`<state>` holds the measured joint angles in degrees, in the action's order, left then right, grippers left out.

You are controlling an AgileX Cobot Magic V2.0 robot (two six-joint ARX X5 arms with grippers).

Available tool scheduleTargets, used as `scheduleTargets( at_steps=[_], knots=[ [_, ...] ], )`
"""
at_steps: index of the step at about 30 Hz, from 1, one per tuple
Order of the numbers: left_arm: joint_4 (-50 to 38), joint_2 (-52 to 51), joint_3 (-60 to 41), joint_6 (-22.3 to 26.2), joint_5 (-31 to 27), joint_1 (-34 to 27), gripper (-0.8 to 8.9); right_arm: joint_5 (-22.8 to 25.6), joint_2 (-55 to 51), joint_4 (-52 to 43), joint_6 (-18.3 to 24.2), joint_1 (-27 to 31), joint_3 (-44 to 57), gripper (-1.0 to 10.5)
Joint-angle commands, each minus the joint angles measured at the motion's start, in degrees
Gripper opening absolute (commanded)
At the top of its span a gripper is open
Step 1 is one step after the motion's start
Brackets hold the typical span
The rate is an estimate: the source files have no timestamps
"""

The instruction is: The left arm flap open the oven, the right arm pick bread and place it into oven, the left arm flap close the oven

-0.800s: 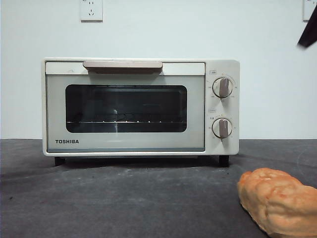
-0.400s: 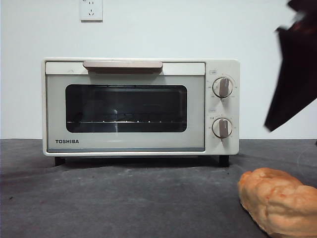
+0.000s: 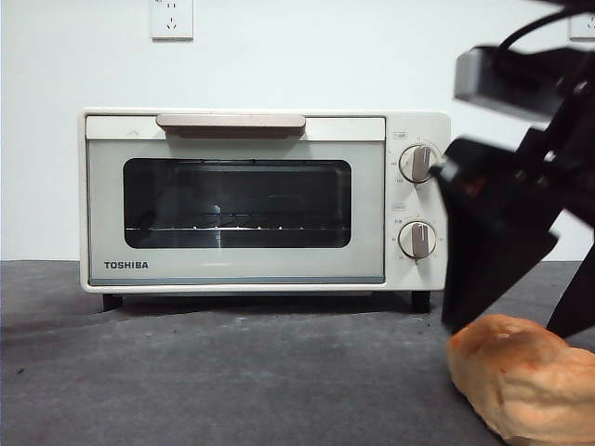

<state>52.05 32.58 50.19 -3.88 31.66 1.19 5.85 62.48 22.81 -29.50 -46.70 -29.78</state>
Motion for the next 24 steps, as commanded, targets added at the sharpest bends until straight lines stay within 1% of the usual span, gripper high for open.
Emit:
scheduleTargets(
  at_steps=[1, 3, 8, 9, 12, 14, 19, 24],
  knots=[
    [-0.52, 0.28, 1.07, 0.90, 0.17, 0.07, 0.16, 0.92, 3.21, -1.07, -1.55, -0.98, -0.42, 4.4],
    [-0.52, 0.28, 1.07, 0.87, 0.17, 0.07, 0.16, 1.86, 4.72, -1.25, -1.60, -1.20, -0.42, 4.4],
    [-0.52, 0.28, 1.07, 0.90, 0.17, 0.07, 0.16, 2.16, 7.15, -2.95, -1.57, -1.70, -0.42, 4.3],
    [-0.52, 0.28, 1.07, 0.90, 0.17, 0.07, 0.16, 2.14, 7.23, -3.13, -1.60, -1.84, -0.42, 4.1],
    [-0.52, 0.28, 1.07, 0.87, 0.17, 0.07, 0.16, 2.08, 7.50, -3.15, -1.57, -1.95, -0.42, 3.0],
    [-0.52, 0.28, 1.07, 0.90, 0.17, 0.07, 0.16, 1.88, 7.58, -3.02, -1.51, -1.95, -0.42, 2.6],
    [-0.55, 0.28, 1.07, 0.85, 0.17, 0.07, 0.16, 1.27, 7.56, -3.02, -1.11, -1.92, -0.44, 2.0],
    [-0.66, 0.28, 1.07, 0.74, 0.17, 0.11, 0.16, 0.39, 6.71, -3.04, 0.20, -1.92, -0.79, 1.9]
  ],
)
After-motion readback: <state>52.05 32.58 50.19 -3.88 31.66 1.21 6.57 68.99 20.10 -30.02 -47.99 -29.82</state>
